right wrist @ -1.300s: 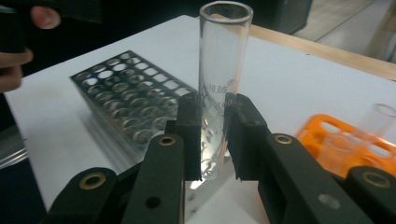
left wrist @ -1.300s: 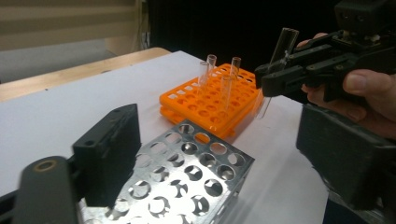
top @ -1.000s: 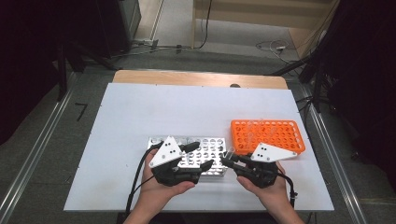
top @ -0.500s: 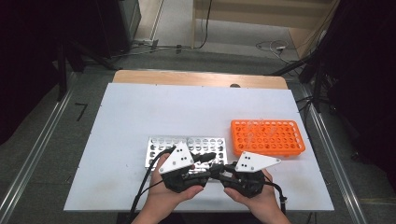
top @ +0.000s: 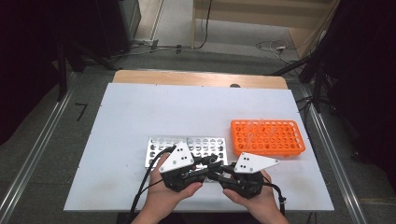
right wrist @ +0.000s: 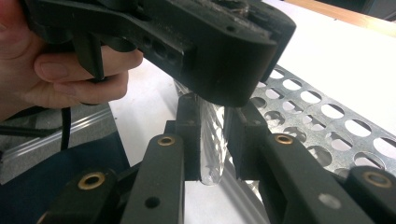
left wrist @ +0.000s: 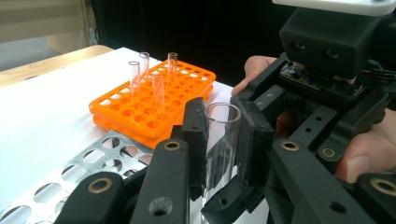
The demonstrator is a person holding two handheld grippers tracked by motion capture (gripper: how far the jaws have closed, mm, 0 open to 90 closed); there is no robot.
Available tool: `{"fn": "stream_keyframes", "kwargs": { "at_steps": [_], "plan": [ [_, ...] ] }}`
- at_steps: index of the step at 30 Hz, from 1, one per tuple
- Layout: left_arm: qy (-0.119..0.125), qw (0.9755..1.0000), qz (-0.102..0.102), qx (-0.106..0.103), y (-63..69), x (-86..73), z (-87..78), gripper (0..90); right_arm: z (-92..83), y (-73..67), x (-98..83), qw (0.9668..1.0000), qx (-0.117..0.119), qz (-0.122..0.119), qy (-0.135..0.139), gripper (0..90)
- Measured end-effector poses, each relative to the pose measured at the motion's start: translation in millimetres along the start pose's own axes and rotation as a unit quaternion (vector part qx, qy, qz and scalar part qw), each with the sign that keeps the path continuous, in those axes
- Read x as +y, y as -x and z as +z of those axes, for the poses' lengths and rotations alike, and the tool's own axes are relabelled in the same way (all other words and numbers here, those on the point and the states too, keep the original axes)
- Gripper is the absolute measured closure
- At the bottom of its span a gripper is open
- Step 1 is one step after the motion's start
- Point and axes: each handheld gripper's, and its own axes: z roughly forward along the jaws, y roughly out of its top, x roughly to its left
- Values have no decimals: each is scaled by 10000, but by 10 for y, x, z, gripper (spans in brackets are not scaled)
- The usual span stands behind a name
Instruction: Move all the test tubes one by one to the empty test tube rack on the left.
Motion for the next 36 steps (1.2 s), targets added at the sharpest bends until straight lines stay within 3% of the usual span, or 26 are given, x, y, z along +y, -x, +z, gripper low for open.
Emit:
{"fn": "stream_keyframes", "kwargs": {
  "at_steps": [3,6,10,11,14,16,17,21,29,36],
  "plan": [
    [7,10000,-3,78,-22,9,-3,758,-9,24,-9,10000,28,-1,34,673],
    [76,9999,-44,129,-86,38,-29,758,-80,89,-46,9999,-20,-84,137,530],
    [143,9997,-103,169,-146,68,-30,758,-167,163,-95,9998,-115,-61,171,426],
    [162,9996,-96,210,-174,86,-19,758,-236,221,-132,9995,-235,-10,197,350],
    [220,9994,-137,239,-229,115,6,758,-354,313,-192,9988,-431,104,214,237],
    [251,9992,-152,257,-252,126,22,758,-386,338,-210,9985,-482,131,234,203],
    [273,9991,-168,266,-273,134,37,758,-481,410,-272,9974,-643,203,251,100],
    [297,9989,-196,320,-356,164,123,758,-615,520,-367,9961,-765,326,280,3],
    [335,9982,-206,447,-495,246,295,758,-930,686,-605,9926,-1022,564,341,0],
    [381,9973,-357,526,-624,239,481,758,-1039,766,-770,9905,-1138,734,256,0]
  ]
}}
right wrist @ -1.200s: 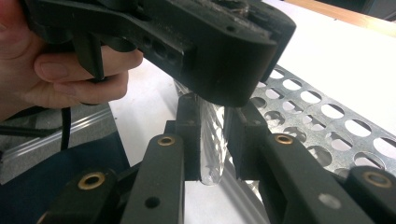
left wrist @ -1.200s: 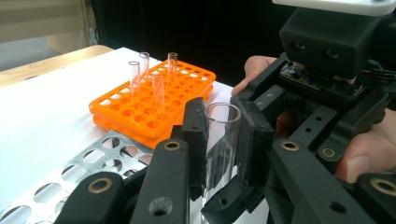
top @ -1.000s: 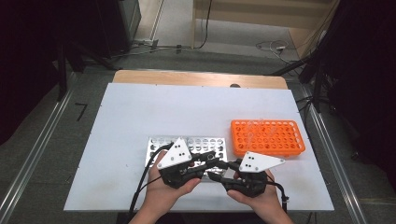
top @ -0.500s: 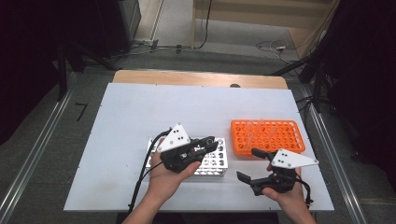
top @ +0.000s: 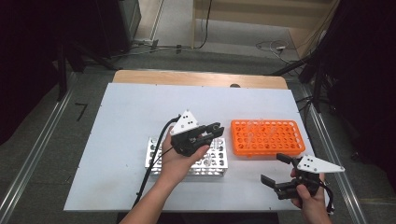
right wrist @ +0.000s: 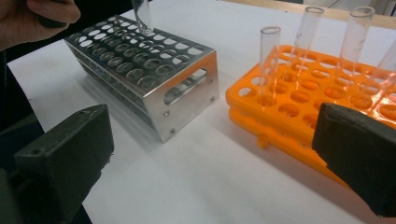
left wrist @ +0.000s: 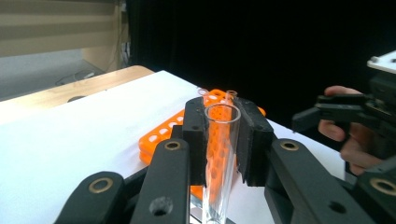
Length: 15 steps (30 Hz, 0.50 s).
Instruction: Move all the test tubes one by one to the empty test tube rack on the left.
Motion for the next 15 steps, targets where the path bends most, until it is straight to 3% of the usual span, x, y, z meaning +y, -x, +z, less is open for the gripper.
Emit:
{"fn": "stream_keyframes", "kwargs": {
  "at_steps": [15],
  "plan": [
    [-111,9994,-216,264,-189,-100,356,758,-15,51,-13,9999,9,108,89,0]
  ]
}}
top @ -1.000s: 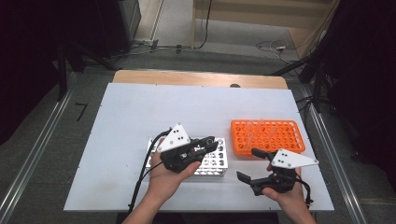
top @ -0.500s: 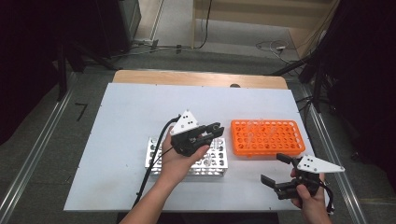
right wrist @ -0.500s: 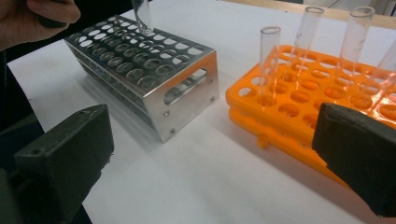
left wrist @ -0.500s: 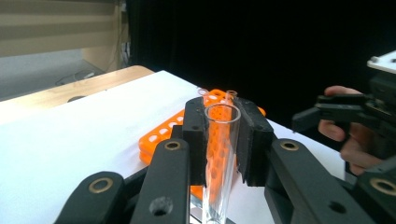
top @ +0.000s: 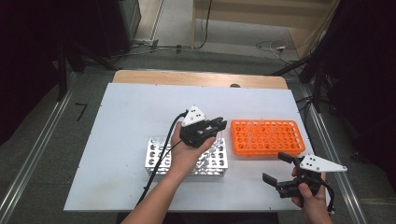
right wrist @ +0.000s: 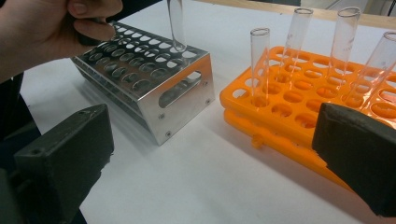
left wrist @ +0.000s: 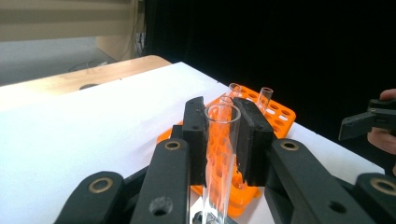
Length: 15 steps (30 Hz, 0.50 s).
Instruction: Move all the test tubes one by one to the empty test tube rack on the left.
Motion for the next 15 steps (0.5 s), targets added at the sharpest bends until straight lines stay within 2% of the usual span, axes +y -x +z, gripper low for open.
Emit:
{"fn": "stream_keyframes", "kwargs": {
  "at_steps": [9,15],
  "plan": [
    [-346,9993,44,129,-19,-71,106,757,-6,17,-6,10000,-26,8,27,0],
    [-775,9967,165,179,14,-109,136,755,-6,22,-5,10000,-27,26,38,0]
  ]
}}
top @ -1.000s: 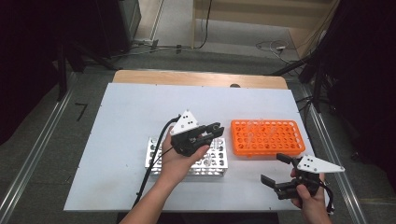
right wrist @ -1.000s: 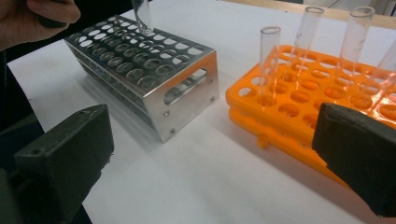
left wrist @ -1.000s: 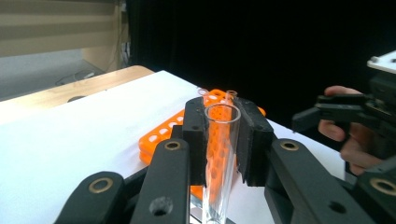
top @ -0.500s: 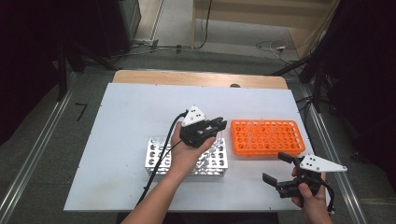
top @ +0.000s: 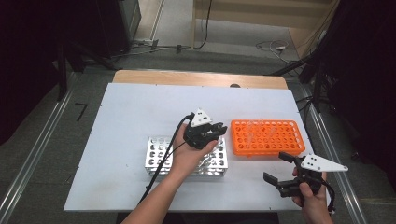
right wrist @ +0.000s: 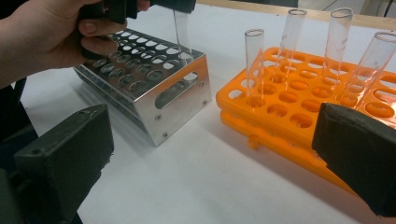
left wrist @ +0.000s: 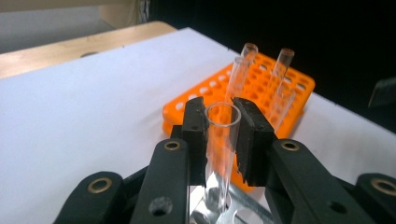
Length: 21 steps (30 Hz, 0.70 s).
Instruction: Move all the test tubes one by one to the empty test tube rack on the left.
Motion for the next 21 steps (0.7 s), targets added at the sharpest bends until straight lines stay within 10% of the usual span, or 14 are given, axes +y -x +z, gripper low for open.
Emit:
{"fn": "stream_keyframes", "kwargs": {
  "at_steps": [16,21],
  "plan": [
    [-729,9955,588,120,96,42,51,754,3,28,-1,9999,-73,77,19,0],
    [-875,9954,393,23,71,-5,88,739,9,32,-5,10000,-69,61,22,0]
  ]
}}
